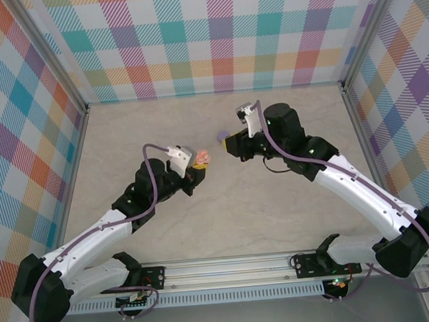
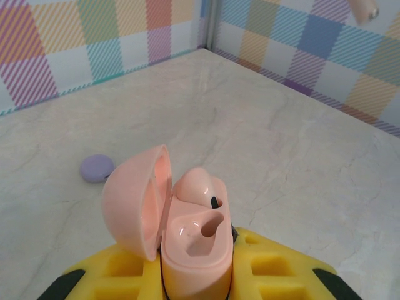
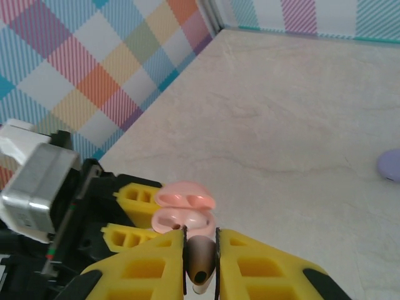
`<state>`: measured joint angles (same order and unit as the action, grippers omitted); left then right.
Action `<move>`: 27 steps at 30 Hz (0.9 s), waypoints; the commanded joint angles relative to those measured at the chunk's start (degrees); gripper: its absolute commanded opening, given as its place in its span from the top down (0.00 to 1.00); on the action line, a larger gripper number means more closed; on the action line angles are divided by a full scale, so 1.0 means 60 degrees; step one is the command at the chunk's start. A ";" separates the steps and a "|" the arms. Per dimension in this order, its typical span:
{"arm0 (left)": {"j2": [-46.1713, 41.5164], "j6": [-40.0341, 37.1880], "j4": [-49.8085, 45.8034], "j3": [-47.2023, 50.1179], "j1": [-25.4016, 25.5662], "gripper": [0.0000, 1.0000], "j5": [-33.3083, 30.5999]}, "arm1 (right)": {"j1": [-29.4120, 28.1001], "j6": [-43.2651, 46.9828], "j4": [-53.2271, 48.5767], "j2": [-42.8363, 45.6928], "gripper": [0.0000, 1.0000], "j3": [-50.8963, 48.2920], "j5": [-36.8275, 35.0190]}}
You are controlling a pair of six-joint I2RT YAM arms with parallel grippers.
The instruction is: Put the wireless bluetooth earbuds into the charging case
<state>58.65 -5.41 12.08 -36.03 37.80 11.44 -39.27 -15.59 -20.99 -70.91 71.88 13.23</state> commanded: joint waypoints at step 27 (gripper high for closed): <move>0.0235 0.0549 0.2265 -0.0869 0.0101 0.93 0.3005 | -0.0630 0.0780 0.1037 -0.0112 0.82 0.0419 0.1278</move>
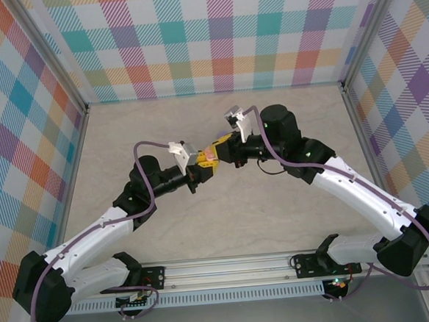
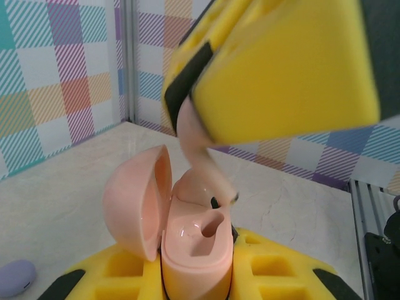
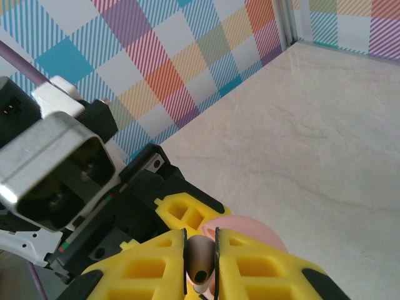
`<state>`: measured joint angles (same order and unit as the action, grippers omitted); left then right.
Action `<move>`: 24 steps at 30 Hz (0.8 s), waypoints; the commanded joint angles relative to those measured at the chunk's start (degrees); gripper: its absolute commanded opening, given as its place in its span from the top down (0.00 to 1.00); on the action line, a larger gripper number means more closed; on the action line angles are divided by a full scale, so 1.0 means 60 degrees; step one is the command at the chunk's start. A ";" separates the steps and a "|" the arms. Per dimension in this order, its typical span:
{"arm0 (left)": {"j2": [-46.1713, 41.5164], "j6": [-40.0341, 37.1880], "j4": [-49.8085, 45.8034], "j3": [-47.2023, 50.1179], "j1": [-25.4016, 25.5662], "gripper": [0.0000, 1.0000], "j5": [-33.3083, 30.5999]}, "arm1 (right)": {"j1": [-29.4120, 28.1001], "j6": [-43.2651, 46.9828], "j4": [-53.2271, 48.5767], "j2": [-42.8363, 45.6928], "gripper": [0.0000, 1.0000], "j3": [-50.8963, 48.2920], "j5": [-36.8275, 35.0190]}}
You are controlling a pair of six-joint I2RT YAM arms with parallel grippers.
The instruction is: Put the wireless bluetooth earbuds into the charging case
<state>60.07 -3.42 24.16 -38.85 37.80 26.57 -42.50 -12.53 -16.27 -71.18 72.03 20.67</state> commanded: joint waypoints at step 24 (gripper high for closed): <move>0.0084 0.0370 -0.0727 -0.0918 0.0099 0.91 0.0396 | -0.0113 0.0577 -0.0104 -0.0056 0.82 0.0494 -0.0439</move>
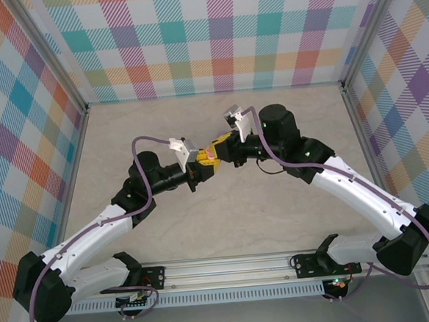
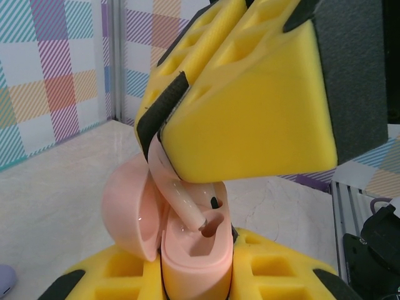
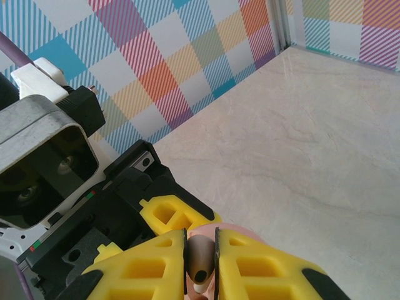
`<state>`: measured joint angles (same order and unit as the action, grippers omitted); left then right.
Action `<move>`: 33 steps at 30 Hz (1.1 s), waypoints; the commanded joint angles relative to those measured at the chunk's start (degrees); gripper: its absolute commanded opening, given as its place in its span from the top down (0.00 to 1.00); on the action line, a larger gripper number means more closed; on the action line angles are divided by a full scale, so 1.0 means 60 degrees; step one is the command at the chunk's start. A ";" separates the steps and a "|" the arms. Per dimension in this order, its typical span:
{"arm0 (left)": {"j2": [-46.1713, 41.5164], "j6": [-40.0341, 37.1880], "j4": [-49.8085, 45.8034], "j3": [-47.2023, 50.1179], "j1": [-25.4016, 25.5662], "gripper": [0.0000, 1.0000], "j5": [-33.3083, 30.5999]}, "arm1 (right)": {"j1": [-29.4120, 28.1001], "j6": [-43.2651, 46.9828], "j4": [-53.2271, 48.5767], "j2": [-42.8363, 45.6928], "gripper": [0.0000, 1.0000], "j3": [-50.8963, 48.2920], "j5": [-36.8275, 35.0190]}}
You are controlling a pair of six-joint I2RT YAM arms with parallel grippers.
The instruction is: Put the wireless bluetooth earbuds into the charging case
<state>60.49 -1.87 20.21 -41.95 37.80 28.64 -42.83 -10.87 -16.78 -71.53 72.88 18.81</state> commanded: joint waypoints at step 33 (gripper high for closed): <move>0.0136 0.0528 -0.0804 -0.0828 0.0063 0.91 -0.0323 | -0.0069 0.0685 -0.0371 0.0028 0.82 0.0144 -0.0235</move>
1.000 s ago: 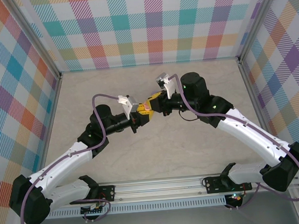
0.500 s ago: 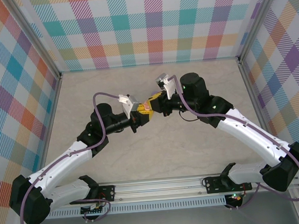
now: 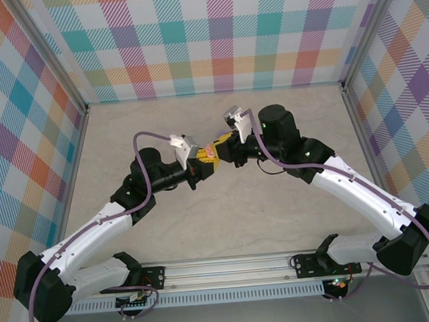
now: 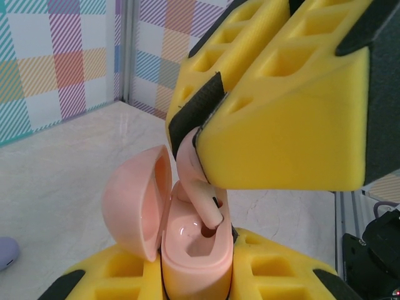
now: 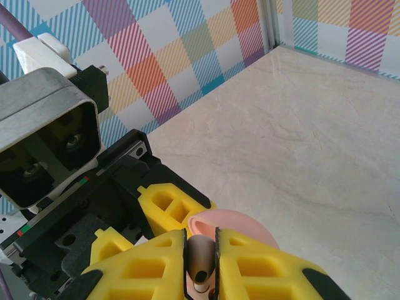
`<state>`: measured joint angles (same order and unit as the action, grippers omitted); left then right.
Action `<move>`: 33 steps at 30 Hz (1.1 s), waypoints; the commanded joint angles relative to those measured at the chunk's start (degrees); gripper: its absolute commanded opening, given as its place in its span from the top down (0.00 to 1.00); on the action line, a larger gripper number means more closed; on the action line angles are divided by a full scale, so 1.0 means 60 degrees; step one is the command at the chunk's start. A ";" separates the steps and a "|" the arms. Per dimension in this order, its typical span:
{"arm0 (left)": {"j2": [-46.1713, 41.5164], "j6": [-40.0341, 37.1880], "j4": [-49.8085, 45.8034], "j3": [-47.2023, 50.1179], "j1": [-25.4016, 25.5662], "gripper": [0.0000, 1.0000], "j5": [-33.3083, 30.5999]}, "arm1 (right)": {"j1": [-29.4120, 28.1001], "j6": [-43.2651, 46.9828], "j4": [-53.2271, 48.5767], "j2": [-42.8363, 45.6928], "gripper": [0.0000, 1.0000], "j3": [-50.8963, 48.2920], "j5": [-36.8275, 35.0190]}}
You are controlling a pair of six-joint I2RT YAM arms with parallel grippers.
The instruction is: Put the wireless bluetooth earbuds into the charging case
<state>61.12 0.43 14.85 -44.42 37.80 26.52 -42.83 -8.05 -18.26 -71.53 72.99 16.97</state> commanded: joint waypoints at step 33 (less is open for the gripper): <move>0.0330 0.0230 -0.0043 -0.0649 -0.0018 0.91 -0.0113 | -0.0098 0.0486 -0.0751 -0.0113 0.58 0.0346 0.0305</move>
<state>63.33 1.96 13.54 -46.13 37.76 25.67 -43.03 -6.33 -21.76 -71.90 73.23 18.70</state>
